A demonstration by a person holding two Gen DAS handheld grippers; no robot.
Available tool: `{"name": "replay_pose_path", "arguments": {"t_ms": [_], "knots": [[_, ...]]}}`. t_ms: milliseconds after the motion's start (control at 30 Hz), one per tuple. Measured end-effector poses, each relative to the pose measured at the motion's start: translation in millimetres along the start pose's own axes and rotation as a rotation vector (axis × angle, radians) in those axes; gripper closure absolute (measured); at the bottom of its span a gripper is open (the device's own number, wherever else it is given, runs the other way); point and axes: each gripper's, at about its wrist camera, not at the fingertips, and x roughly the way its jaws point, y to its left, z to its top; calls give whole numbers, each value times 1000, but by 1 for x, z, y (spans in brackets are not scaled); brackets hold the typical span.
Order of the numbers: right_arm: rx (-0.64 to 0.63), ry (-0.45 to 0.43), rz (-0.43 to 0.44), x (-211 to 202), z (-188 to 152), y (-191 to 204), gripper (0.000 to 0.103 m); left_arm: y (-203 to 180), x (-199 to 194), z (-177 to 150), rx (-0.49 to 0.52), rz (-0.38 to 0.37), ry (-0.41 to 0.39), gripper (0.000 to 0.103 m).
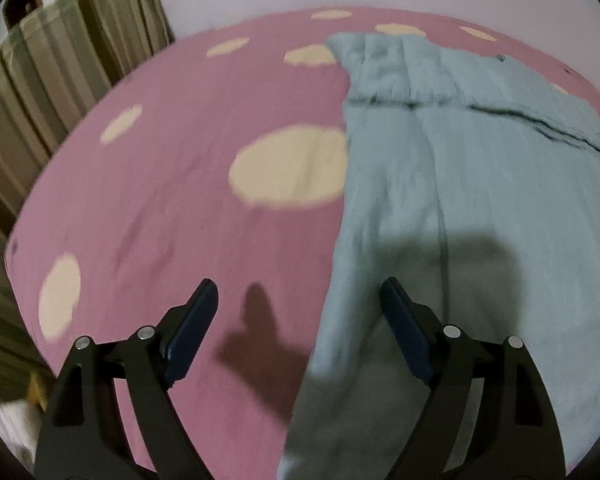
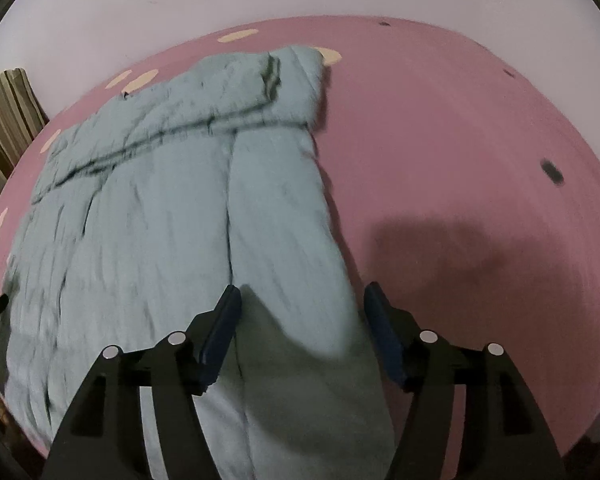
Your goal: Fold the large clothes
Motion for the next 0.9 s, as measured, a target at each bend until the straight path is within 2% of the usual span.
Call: {"name": "replay_pose_path", "arguments": {"t_ms": [200,433,600,700,867,900], "knots": [[27,15,22,-12,-35,-16,35,11,-10,-34,-56,-43,28,19],[36,4,43,-25,-61,-21,37,11,-15,-49,-88,-129,60,20],[33,-6,57,-30,-69,-16,67,6,-19,-57,-53,-126,39,30],[19,-9,75,-32,-71,-12,82,-1,-22,-58,-29,-153,26,49],[27,-23,105,-36,-73,-11,94,-10,-27,-57,6,-181,8,85],[28,-26,109,-37,-73,-11,95,-10,-29,-57,-3,-204,4,90]]}}
